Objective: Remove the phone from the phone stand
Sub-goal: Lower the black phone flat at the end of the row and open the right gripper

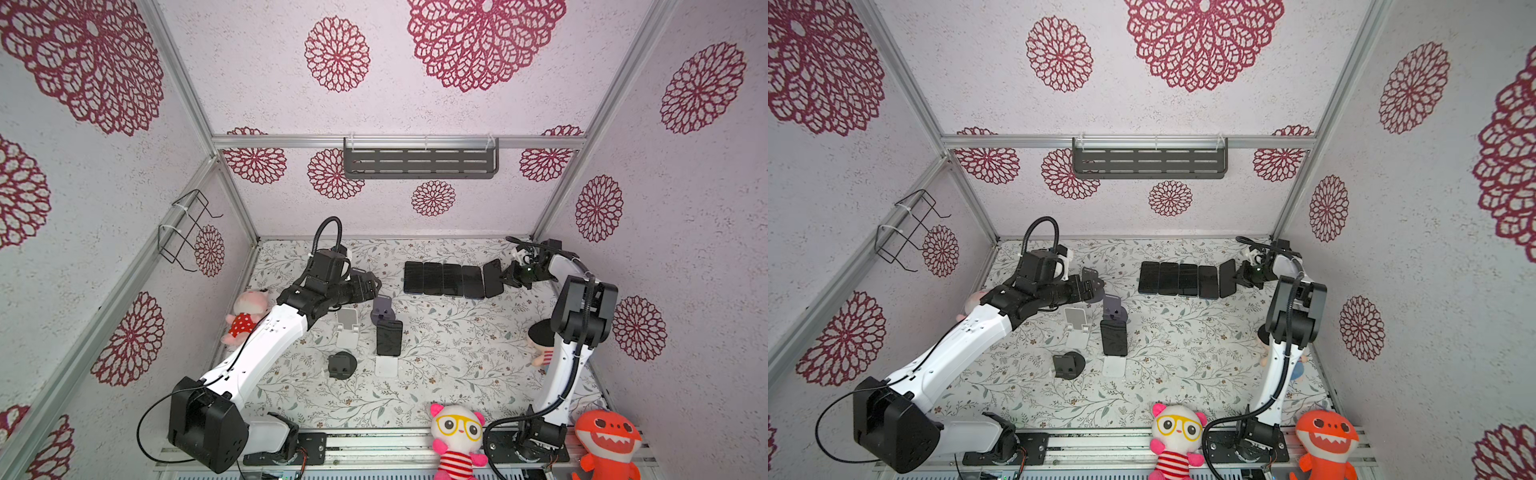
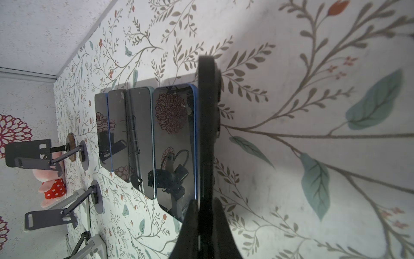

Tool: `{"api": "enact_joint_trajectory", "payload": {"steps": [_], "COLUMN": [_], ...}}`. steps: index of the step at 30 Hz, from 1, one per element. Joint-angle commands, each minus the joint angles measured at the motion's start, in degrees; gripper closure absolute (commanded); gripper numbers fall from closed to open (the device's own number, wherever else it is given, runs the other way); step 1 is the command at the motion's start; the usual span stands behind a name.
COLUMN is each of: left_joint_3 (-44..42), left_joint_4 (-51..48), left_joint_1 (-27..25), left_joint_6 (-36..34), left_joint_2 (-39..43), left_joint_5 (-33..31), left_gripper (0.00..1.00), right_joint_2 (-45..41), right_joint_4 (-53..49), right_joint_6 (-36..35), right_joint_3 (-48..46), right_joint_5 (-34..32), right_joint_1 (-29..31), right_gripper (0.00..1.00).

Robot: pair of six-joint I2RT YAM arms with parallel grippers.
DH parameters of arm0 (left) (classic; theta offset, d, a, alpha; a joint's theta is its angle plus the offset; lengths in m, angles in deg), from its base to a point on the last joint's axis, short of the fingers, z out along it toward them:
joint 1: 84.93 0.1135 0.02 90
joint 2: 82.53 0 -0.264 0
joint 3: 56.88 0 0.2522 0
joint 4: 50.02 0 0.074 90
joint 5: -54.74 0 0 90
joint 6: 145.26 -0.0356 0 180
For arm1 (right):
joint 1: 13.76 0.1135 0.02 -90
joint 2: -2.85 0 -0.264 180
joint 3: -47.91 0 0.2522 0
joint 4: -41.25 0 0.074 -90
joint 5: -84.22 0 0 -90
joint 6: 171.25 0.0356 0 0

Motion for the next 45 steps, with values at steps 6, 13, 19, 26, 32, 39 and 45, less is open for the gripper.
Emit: {"api": "enact_joint_trajectory", "payload": {"steps": [6, 13, 19, 26, 32, 39, 45], "left_joint_3": [2.4, 2.4, 2.3, 2.1, 1.9, 1.9, 1.8], "left_joint_4": [0.5, 0.7, 0.8, 0.9, 0.8, 0.8, 0.7], "left_joint_1": [-0.8, -0.9, -0.9, -0.9, -1.0, -1.2, -1.2], "left_joint_6": [-0.1, -0.2, -0.2, -0.1, -0.1, -0.2, -0.3], "left_joint_2": [-1.4, -1.8, -2.1, -2.1, -2.0, -2.1, -2.2], "left_joint_5": [-0.8, -0.8, -0.7, -0.8, -1.1, -1.2, -1.4], "left_gripper": [0.03, 0.03, 0.02, 0.03, 0.03, 0.02, 0.03], "right_joint_2": [2.0, 2.9, 2.6, 2.2, 0.8, -1.5, -3.1], "right_joint_4": [-2.3, -2.4, -1.9, -1.6, 0.4, 3.0, 3.9], "right_joint_6": [-2.7, -2.5, -2.4, -2.2, -1.2, -0.9, -0.6], "right_joint_3": [2.1, 3.0, 2.5, 2.2, 0.8, -1.7, -2.6], "right_joint_5": [-1.7, -2.0, -3.1, -4.9, -7.4, -9.4, -10.8], "right_joint_1": [-0.1, -0.1, 0.0, 0.0, 0.0, 0.0, -0.1], "right_gripper": [0.86, 0.80, 0.61, 0.52, 0.45, 0.36, 0.29]}}
